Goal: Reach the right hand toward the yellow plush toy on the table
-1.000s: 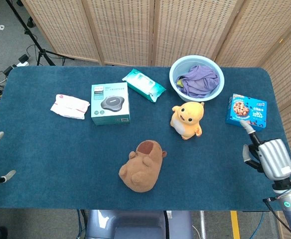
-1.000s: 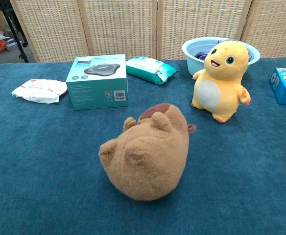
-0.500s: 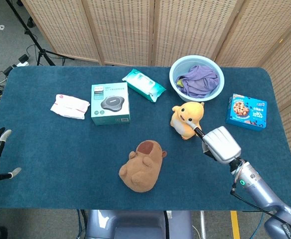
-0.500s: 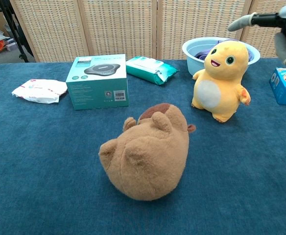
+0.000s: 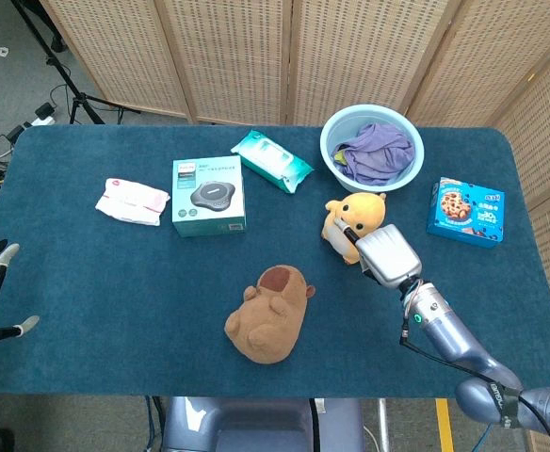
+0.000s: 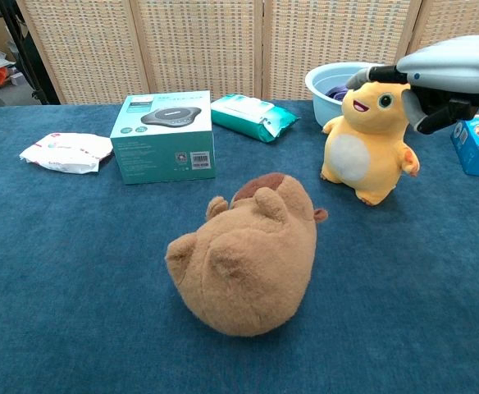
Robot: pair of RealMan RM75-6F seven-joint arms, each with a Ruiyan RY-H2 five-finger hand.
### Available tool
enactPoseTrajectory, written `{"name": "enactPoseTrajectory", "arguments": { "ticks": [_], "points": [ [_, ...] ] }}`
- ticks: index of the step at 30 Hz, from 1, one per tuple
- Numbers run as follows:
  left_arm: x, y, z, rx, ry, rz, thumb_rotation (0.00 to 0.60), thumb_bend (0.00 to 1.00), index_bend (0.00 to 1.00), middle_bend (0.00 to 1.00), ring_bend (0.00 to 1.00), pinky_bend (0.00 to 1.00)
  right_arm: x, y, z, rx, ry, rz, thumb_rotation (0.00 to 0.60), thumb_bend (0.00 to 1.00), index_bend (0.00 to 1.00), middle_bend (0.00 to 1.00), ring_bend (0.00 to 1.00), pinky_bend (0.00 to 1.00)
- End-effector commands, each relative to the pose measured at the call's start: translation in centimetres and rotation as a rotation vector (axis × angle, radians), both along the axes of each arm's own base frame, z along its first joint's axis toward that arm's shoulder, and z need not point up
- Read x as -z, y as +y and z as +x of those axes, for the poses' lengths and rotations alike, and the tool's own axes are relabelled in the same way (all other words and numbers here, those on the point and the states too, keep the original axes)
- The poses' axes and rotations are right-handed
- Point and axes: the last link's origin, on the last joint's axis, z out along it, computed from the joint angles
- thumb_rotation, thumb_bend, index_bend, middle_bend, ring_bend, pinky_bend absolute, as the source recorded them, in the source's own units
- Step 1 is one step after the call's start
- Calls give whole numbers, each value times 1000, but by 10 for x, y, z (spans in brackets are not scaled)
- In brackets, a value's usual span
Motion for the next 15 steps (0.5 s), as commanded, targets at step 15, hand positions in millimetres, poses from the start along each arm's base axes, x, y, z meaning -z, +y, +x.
{"name": "enactPoseTrajectory", "arguments": {
  "ticks": [15],
  "points": [
    [3, 1, -1, -4, 7, -8, 600, 0, 0, 0, 0, 0, 1, -3, -9, 61, 46, -26, 600, 1000, 0, 1000, 1000, 1000]
  ]
}}
